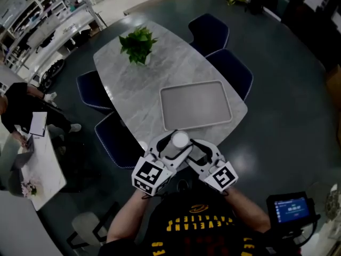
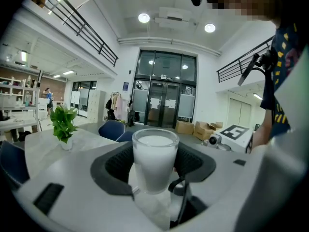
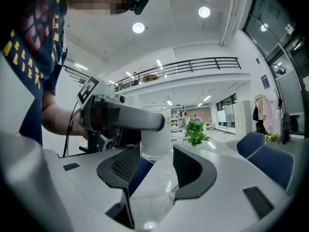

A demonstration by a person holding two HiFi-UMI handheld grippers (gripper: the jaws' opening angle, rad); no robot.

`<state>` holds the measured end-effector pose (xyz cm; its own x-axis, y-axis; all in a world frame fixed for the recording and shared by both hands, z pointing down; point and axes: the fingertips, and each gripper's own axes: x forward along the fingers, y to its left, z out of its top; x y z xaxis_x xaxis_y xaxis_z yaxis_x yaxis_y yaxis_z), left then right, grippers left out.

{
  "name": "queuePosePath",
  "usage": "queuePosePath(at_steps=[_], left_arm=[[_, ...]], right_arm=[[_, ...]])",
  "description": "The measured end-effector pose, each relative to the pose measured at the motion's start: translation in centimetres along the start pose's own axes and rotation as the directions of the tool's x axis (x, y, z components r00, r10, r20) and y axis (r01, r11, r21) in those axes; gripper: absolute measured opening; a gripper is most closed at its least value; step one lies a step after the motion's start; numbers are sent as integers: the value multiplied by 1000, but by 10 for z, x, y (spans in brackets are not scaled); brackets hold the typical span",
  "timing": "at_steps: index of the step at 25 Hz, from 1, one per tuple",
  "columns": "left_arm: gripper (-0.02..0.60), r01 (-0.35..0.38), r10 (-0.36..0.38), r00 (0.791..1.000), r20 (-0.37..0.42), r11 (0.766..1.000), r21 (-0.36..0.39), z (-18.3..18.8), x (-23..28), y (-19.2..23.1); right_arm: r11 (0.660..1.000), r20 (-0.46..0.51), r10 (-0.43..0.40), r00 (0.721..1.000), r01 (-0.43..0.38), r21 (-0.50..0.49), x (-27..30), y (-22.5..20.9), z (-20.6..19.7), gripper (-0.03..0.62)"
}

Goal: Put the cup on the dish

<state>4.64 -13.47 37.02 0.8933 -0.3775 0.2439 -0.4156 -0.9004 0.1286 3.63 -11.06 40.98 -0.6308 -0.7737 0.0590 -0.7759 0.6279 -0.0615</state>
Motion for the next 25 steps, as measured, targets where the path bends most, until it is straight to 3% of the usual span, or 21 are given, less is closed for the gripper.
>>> queuePosePath(at_steps=[4, 9, 14, 25], left_arm=[[261, 9, -10, 1000, 17, 999, 45, 10, 16, 18], [261, 45, -46, 999, 6, 998, 51, 15, 44, 38], [261, 25, -26, 1000, 12, 999, 29, 14, 65, 59], [261, -43, 43, 999, -23, 999, 5, -5, 102, 115]], right_arm=[[997, 11, 81, 997, -81, 9, 13, -28, 7, 201], [983, 13, 172, 985, -171, -61, 39, -57, 14, 201], [981, 24, 186, 982, -184, -64, 55, -79, 14, 201], [968, -53, 238, 970, -242, -69, 98, -123, -15, 201]])
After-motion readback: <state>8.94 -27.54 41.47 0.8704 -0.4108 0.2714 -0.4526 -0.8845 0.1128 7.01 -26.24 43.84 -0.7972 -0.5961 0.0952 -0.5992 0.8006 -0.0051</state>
